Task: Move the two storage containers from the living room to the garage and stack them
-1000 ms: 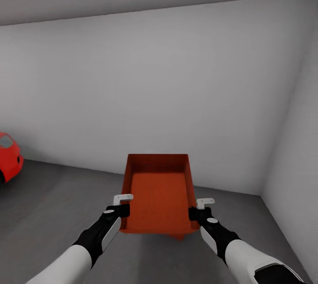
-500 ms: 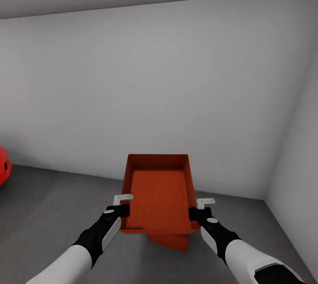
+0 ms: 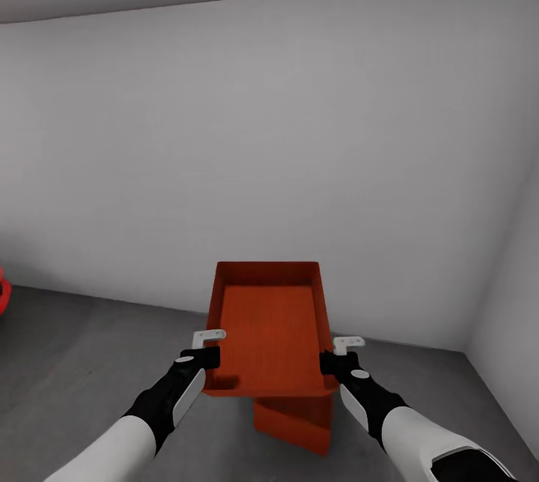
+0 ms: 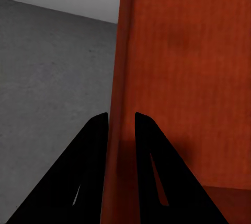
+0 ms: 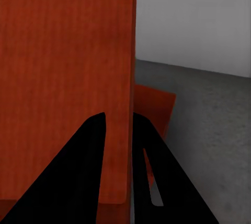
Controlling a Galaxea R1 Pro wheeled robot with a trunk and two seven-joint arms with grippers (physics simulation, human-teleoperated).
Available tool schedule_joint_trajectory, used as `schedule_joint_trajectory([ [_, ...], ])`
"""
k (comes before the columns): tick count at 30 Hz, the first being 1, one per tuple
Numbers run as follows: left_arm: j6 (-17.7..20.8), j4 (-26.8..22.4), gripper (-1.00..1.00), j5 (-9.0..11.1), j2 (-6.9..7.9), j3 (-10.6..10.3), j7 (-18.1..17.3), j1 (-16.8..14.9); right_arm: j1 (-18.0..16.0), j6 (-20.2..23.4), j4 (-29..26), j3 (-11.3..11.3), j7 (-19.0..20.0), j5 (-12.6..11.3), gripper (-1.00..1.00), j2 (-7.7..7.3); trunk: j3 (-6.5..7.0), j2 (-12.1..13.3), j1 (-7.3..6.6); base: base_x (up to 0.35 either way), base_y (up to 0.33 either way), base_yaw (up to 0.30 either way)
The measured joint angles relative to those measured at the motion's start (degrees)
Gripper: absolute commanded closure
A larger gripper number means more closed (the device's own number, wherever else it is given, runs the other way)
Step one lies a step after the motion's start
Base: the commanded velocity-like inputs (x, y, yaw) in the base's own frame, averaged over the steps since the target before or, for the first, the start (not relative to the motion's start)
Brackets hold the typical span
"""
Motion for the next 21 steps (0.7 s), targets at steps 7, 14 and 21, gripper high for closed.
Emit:
schedule_joint_trajectory([
  [7,0.03,-0.03,1.00,0.11,0.05,-0.17,0.05,-0.02,0.00,0.01,-0.02,0.04,-0.04,-0.06,1.00,0.00,0.00,0.01,0.02,0.163,0.054,-0.089],
  [14,-0.03,0.03,1.00,0.09,-0.01,-0.15,0.06,-0.02,0.01,0.01,-0.03,0.11,-0.01,-0.10,1.00,-0.05,0.00,0.01,0.03,0.010,0.003,-0.269],
  [21,0.01,0.02,1.00,0.14,0.00,-0.23,0.11,-0.05,0.01,0.04,-0.03,0.09,0.01,-0.10,1.00,-0.07,0.00,0.01,0.03,0.000,0.000,-0.286],
])
